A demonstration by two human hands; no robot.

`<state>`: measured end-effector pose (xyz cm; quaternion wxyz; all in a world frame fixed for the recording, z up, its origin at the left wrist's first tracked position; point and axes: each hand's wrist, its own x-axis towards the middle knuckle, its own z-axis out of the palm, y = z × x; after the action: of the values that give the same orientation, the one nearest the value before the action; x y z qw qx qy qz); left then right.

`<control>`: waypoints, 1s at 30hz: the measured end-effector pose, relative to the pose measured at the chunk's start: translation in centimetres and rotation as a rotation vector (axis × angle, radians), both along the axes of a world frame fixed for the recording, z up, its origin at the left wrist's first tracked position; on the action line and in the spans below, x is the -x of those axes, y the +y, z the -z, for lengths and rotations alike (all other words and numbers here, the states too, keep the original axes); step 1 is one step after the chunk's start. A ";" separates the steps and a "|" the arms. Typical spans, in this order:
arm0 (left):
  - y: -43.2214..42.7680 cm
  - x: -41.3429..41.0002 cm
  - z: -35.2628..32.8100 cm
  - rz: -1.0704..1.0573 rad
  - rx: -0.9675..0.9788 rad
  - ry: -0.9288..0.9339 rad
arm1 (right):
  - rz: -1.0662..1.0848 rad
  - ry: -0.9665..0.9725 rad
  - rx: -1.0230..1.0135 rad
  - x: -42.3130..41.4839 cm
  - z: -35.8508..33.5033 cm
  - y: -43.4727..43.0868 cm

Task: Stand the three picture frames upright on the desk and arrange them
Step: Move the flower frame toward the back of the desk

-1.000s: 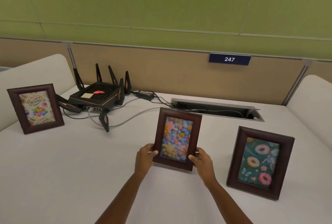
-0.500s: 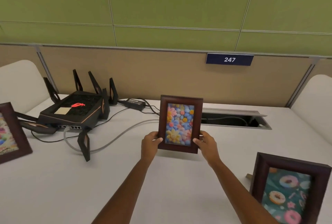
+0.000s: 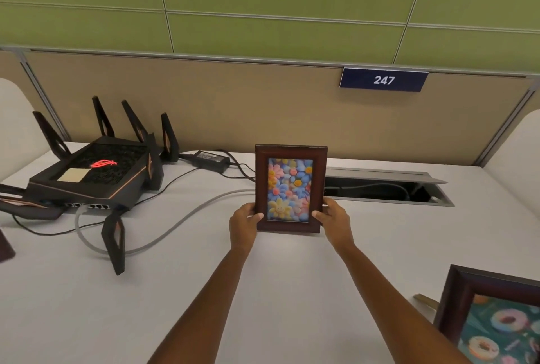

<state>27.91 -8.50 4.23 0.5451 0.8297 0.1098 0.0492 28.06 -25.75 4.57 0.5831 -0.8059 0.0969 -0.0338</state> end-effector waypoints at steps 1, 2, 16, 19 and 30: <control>0.0 0.1 0.2 0.001 -0.002 0.003 | 0.001 0.007 0.000 0.1 0.2 0.0; 0.0 0.2 0.2 0.002 -0.001 0.006 | 0.004 0.015 0.001 0.2 0.4 -0.1; 0.2 1.1 0.7 0.058 -0.037 0.078 | -0.018 0.062 -0.003 1.3 1.0 -0.1; 0.2 1.3 0.9 0.077 -0.051 0.071 | -0.028 0.070 -0.005 1.4 1.1 0.0; 0.0 4.1 3.3 0.037 -0.113 -0.012 | -0.022 0.070 -0.002 3.6 3.2 0.2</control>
<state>23.78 -8.55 0.95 0.4987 0.8608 0.0880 0.0504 24.47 -25.51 1.40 0.5805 -0.8070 0.1086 0.0008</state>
